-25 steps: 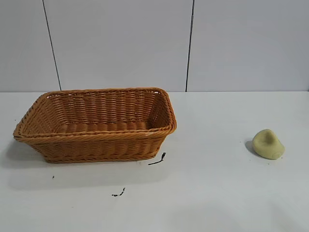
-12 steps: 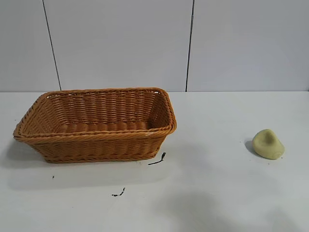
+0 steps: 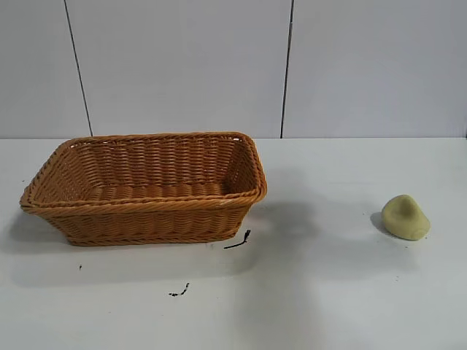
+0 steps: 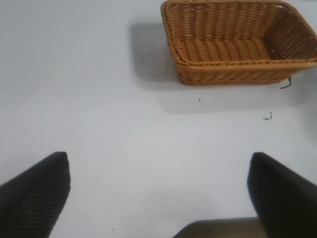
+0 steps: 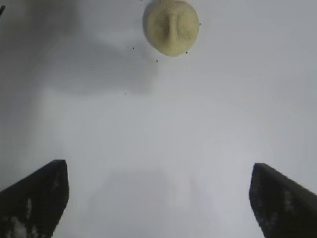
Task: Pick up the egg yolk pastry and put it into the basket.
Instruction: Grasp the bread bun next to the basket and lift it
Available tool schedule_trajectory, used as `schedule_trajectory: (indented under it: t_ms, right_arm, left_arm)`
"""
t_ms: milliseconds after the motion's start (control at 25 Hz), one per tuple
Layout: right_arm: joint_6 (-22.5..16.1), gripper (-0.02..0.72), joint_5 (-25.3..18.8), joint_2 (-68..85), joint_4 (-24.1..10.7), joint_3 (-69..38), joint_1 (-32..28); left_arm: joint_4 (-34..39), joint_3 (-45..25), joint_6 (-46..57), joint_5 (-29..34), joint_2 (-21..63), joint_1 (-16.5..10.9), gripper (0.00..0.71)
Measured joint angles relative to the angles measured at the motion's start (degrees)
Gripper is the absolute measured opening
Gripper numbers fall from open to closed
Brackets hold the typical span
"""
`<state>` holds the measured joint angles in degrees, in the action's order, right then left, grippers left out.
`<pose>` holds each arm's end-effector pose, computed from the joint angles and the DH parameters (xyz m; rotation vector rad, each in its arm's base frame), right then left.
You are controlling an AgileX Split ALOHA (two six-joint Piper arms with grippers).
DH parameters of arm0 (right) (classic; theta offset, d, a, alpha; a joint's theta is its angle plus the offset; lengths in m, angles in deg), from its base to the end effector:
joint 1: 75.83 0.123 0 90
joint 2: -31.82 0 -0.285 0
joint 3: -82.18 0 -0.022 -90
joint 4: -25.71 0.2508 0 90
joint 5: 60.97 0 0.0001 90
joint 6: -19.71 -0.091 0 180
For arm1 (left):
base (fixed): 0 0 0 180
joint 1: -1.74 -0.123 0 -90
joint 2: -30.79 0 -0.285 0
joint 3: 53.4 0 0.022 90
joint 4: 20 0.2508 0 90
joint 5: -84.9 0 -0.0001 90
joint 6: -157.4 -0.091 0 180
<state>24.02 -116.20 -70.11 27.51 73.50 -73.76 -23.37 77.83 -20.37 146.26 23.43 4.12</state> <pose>0.3233 0.0140 0.2459 -0.1398 2.8904 0.0335 -0.0063 -0.0044 0.2756 0.0059 2.0513 -0.1205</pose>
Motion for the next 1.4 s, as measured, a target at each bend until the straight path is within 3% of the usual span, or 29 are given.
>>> schedule_trajectory:
  t_ms: [280,440,600,840,1120,1400]
  right_arm:
    - [0.5,0.689,2.3,-9.1,-1.4,5.0,4.6]
    - [-1.0,0.689,3.4,-11.8,-5.1,6.0,4.2]
    - [-2.0,0.689,6.5,-13.4,-6.4,6.0,2.2]
    - [-2.1,0.689,8.8,-16.4,-5.6,6.0,0.6]
    - [-1.1,0.689,12.6,-21.1,-1.8,6.0,0.6]
    - [-1.0,0.689,13.6,-24.4,-1.8,6.0,0.6]
  left_arm:
    - [0.0,0.0,0.0,0.0,0.0,0.0,0.695]
    - [0.0,0.0,0.0,0.0,0.0,0.0,0.695]
    - [0.0,0.0,0.0,0.0,0.0,0.0,0.695]
    - [0.0,0.0,0.0,0.0,0.0,0.0,0.695]
    - [0.0,0.0,0.0,0.0,0.0,0.0,0.695]
    - [0.0,0.0,0.0,0.0,0.0,0.0,0.695]
